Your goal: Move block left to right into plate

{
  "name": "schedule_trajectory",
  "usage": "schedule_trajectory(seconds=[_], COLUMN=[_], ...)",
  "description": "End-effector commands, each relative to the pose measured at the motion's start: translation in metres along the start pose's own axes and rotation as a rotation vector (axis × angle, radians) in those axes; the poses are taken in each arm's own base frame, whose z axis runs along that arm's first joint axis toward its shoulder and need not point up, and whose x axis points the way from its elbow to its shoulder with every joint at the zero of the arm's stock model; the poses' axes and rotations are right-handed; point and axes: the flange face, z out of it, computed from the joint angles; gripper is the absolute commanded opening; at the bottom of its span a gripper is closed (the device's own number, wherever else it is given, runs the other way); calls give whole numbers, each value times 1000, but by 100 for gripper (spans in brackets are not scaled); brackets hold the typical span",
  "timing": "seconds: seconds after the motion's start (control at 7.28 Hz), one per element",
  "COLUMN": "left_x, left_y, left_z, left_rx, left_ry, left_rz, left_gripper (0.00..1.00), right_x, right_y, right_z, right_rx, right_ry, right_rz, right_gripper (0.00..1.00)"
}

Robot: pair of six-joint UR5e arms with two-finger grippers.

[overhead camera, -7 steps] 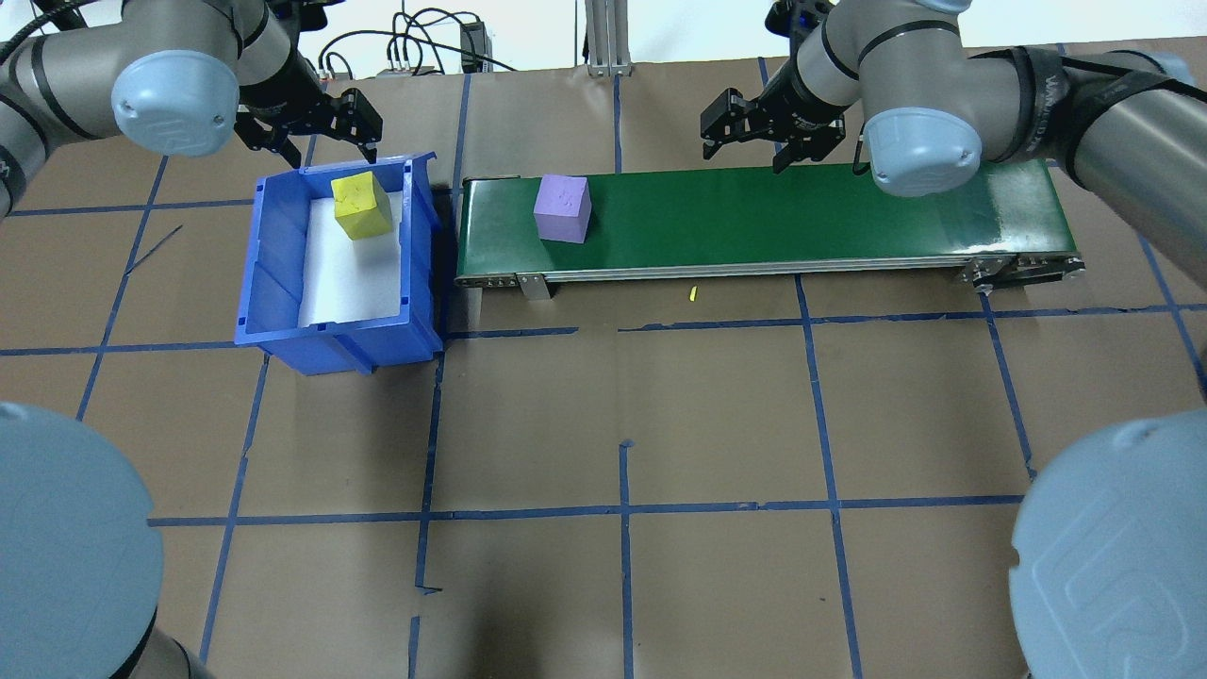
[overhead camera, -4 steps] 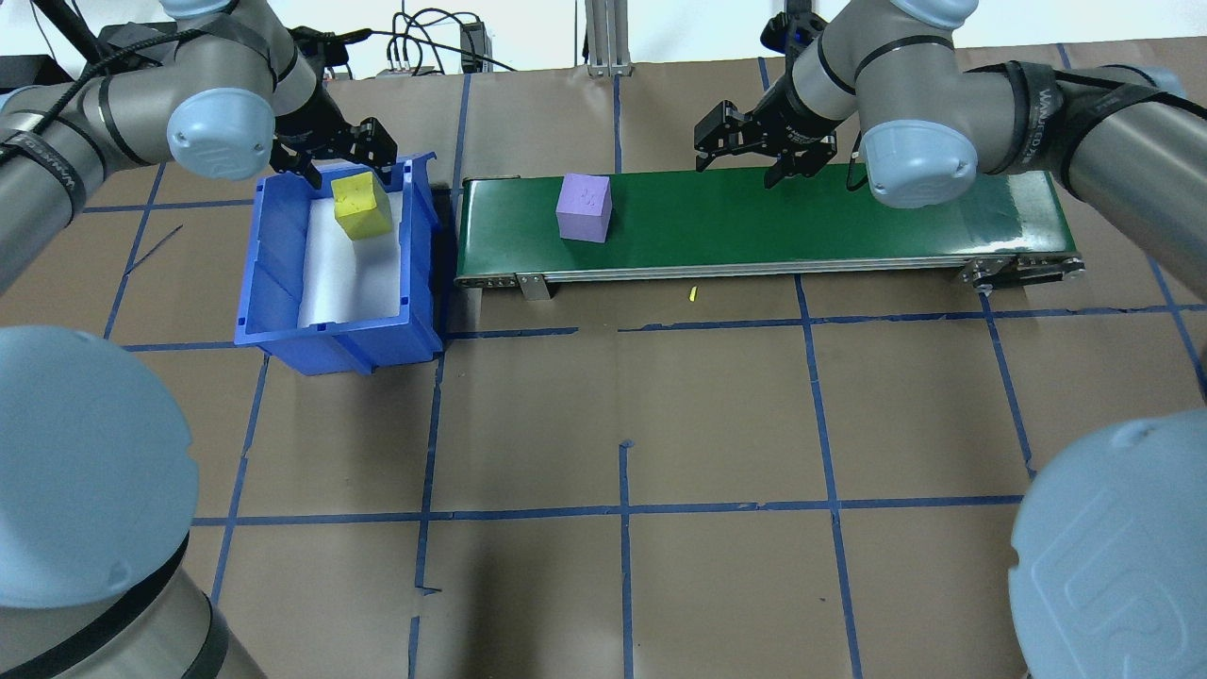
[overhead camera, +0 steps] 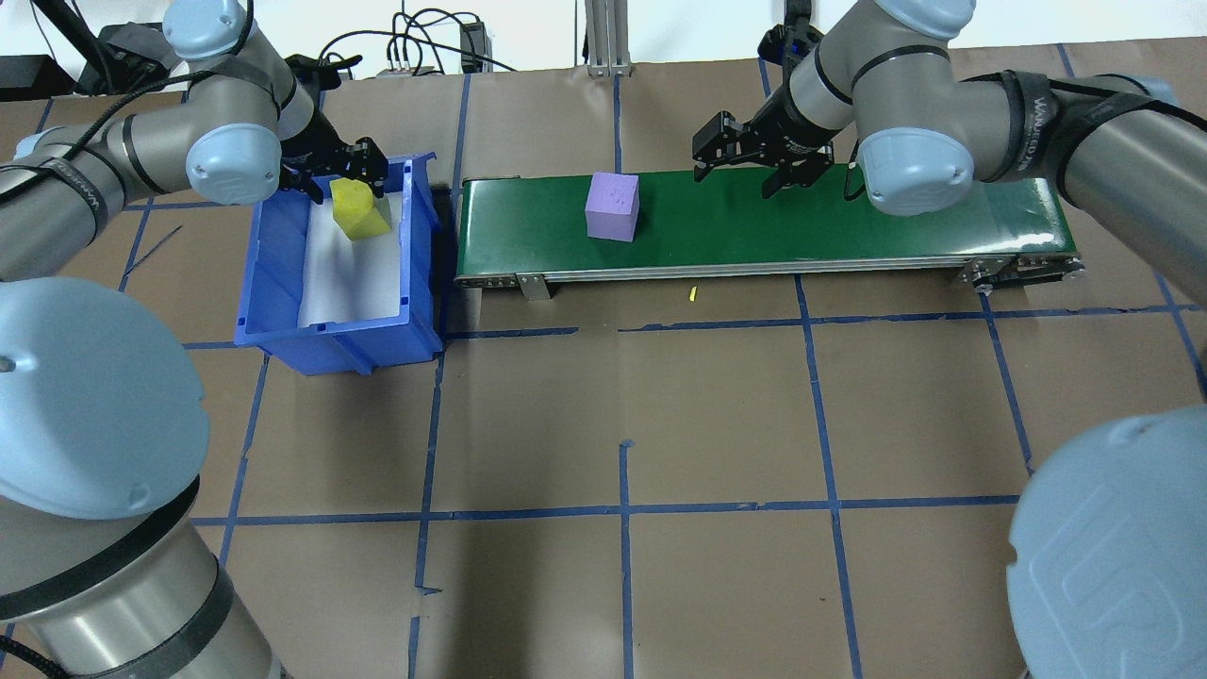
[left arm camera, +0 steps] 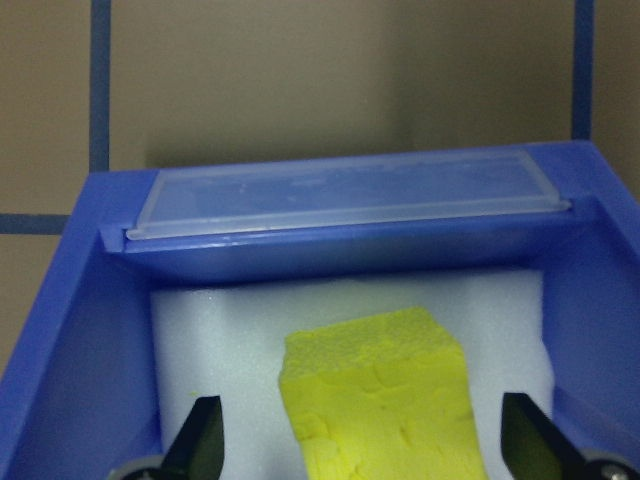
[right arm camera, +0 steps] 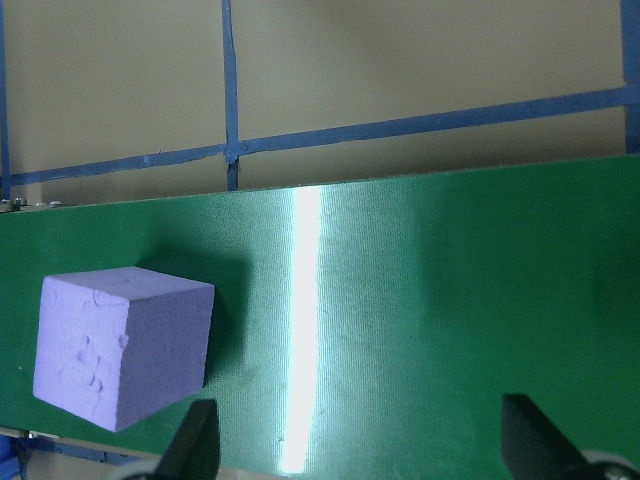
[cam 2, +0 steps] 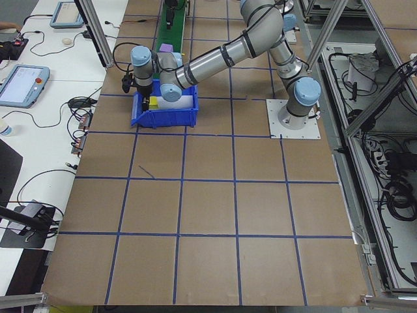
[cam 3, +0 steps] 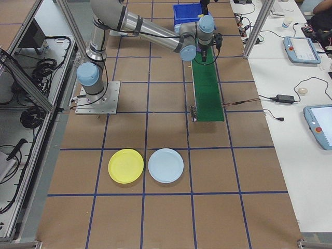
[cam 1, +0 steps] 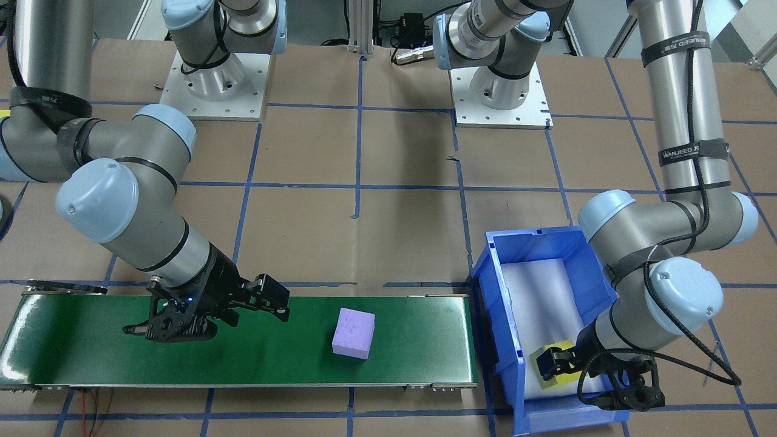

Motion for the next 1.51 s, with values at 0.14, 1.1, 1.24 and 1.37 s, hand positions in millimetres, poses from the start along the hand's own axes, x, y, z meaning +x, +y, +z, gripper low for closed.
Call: schedule_trajectory(seconds=[0.14,1.1,1.24,1.37], left_x=[3,105,122,173], left_y=[3,61,61,60], left_z=[-11,-153,-144,-120], left_rx=[22,-7,-10,29], left_ry=[26,-2,10,11], left_rz=[6,65,39,84], left_gripper=[30,30,30,30], right_x=[-1,4,4,5], right_y=[-4,-14,-16,-14], right_z=[4,17,19,20], right_rx=[-4,-12,-12,-16], right_ry=[-26,-25,-25,-24], right_rz=[5,16,16,17], right_gripper=[100,100,100,100])
